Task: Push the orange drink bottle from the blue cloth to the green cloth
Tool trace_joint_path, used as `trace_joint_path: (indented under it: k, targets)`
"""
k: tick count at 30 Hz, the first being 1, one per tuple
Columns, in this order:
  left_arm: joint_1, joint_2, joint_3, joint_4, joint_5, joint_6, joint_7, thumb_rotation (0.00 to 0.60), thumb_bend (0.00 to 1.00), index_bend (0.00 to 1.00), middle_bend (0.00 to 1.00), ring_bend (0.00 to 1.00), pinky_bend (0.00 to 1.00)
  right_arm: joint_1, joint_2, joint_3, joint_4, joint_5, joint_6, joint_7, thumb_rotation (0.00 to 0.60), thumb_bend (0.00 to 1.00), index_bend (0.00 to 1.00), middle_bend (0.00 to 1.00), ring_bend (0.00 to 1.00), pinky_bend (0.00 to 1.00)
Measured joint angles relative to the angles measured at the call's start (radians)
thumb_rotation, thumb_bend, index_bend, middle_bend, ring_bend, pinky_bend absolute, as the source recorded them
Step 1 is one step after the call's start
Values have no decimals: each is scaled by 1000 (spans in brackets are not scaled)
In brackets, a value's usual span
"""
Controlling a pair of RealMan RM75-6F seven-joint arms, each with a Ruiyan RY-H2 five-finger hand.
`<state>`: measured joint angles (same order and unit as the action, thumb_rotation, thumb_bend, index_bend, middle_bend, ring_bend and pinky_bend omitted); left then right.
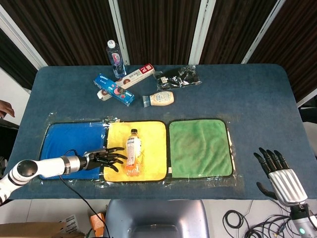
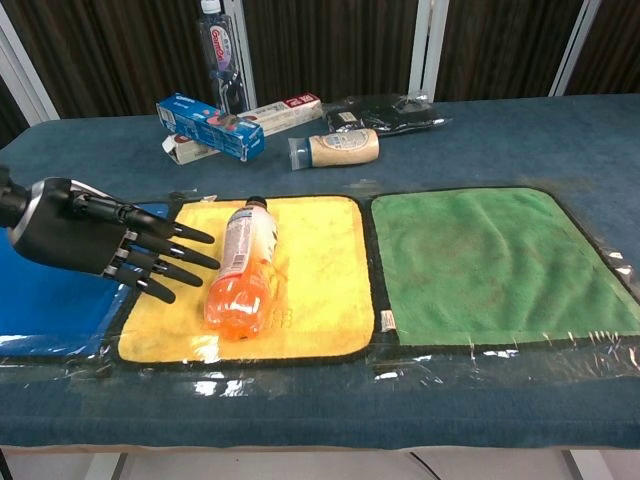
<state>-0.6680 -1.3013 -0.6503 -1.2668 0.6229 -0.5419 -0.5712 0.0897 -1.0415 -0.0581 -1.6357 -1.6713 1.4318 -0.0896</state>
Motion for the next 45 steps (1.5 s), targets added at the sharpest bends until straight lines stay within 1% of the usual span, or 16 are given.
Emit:
trace_joint_path:
  k: [10, 19, 24, 31, 36, 40, 45]
  targets:
    - [-32, -7, 31, -14, -22, 39, 13, 600, 503, 0, 175, 147, 345, -1, 3, 0, 0, -1, 2, 5, 600, 236, 0, 0, 0, 0]
    - [-81, -26, 41, -7, -47, 52, -3, 600, 505, 0, 139, 111, 315, 2, 5, 0, -1, 0, -2, 9, 600, 236, 0, 0, 0, 0]
    - [-105, -39, 53, 22, -54, 45, -14, 600, 515, 0, 107, 95, 312, -1, 9, 0, 1, -6, 7, 19, 600, 236, 0, 0, 0, 0]
    - [-148, -63, 78, 59, -67, 36, -47, 600, 516, 0, 102, 91, 312, 2, 15, 0, 1, -7, 5, 28, 600, 237, 0, 0, 0, 0]
    - [-175, -75, 81, 65, -81, 23, -68, 600, 517, 0, 102, 90, 312, 2, 20, -1, 2, -8, 5, 38, 600, 236, 0, 0, 0, 0]
    - [-197, -94, 96, 71, -76, 47, -78, 600, 516, 0, 102, 90, 312, -2, 22, -5, 2, -19, 16, 45, 600, 236, 0, 0, 0, 0]
    - [-238, -126, 116, 112, -71, 75, -105, 600, 515, 0, 102, 90, 312, -5, 25, -9, 4, -27, 22, 59, 600, 236, 0, 0, 0, 0]
